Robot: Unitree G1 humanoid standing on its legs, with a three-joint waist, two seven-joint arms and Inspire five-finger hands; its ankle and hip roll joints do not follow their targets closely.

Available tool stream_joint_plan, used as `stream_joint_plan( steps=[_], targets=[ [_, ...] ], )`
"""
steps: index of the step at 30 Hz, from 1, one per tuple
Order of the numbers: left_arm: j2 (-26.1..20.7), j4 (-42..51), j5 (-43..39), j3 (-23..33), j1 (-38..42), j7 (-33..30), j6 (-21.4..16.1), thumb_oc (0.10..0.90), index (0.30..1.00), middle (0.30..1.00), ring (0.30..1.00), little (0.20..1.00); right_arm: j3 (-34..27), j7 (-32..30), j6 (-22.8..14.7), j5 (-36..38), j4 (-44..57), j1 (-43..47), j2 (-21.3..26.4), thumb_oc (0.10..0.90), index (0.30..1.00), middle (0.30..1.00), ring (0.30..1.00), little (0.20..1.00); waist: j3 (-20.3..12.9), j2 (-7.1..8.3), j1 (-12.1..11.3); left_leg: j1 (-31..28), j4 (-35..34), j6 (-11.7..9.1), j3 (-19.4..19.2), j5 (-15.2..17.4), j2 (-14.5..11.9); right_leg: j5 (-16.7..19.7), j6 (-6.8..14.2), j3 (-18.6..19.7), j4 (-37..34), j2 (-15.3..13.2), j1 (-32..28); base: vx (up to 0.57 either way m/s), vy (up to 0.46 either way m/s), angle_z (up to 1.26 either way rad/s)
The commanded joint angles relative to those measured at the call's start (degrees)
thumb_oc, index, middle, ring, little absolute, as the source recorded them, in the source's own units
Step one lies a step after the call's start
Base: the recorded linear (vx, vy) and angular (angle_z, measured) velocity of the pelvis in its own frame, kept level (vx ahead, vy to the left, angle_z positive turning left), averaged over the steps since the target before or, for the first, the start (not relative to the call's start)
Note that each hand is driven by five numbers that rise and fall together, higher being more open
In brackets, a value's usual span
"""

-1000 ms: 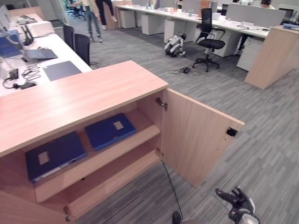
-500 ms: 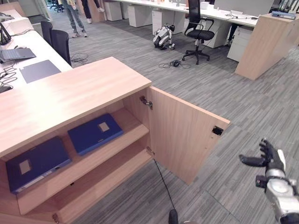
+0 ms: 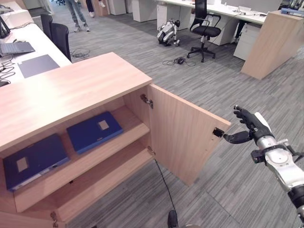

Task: Put the empty folder in the office cabinet

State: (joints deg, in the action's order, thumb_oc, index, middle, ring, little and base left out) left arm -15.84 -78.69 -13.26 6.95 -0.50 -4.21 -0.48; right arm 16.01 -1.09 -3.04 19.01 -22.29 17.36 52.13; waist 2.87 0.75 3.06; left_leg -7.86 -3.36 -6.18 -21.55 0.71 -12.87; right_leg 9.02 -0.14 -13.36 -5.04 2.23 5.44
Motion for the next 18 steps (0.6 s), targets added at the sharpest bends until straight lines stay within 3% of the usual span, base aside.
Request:
stream_joint_plan(
  steps=[1, 10, 11, 15, 18],
  targets=[
    [-4.9, -1.1, -0.7, -1.5, -0.7, 0.0, -1.4, 0.800, 0.900, 0.900, 0.900, 0.900, 1.4, 4.6, -9.2, 12.0, 11.5, 11.4, -5.4, 0.800, 0.900, 0.900, 0.900, 0.900, -0.9, 3.13, -2.6, -0.6, 0.4, 0.1, 1.0, 0.8, 2.3, -9.1, 4.8, 2.1, 0.0, -3.2, -5.6, 0.00, 0.000, 0.00],
    [-3.7, -0.7, 0.1, -1.6, -2.3, 1.1, -2.1, 0.800, 0.900, 0.900, 0.900, 0.900, 14.2, 15.3, -7.5, 20.6, 22.7, 13.7, -6.7, 0.800, 0.900, 0.900, 0.900, 0.900, -0.7, 3.08, -4.2, -0.2, -0.6, -0.3, 2.3, 0.2, 2.9, -9.2, 4.6, 1.0, 0.1, -3.6, -6.0, -0.02, 0.029, -0.01],
    [-3.8, 0.0, 0.6, -2.0, -2.0, 1.3, -2.4, 0.800, 0.900, 0.900, 0.900, 0.900, 18.7, 17.8, -6.4, 22.6, 25.8, 14.4, -8.1, 0.800, 0.900, 0.900, 0.900, 0.900, -0.7, 3.25, -4.6, -0.1, -0.7, -0.2, 2.6, 0.1, 3.0, -8.9, 4.7, 0.9, 0.1, -3.7, -6.0, -0.05, 0.047, 0.09],
    [-3.6, 1.8, 1.6, -3.4, -2.4, 1.4, -3.2, 0.800, 0.900, 0.900, 0.900, 0.900, 26.6, 20.8, -3.8, 22.6, 27.9, 17.1, -13.7, 0.800, 0.900, 0.900, 0.900, 0.900, -0.5, 3.70, -5.8, 0.3, -0.7, 0.1, 3.5, 0.2, 3.4, -8.2, 5.0, 0.3, 0.3, -4.3, -5.6, -0.06, 0.060, 0.24],
    [-3.4, 3.8, 2.5, -5.1, -2.1, 1.0, -3.9, 0.800, 0.900, 0.900, 0.900, 0.900, 30.0, 21.0, -3.0, 22.8, 24.4, 18.6, -21.9, 0.800, 0.900, 0.900, 0.900, 0.900, -0.5, 4.37, -7.2, 0.7, -0.5, 0.6, 4.1, 0.4, 4.0, -7.5, 5.3, 0.1, 0.4, -5.0, -5.2, -0.05, 0.067, 0.28]
  ],
)
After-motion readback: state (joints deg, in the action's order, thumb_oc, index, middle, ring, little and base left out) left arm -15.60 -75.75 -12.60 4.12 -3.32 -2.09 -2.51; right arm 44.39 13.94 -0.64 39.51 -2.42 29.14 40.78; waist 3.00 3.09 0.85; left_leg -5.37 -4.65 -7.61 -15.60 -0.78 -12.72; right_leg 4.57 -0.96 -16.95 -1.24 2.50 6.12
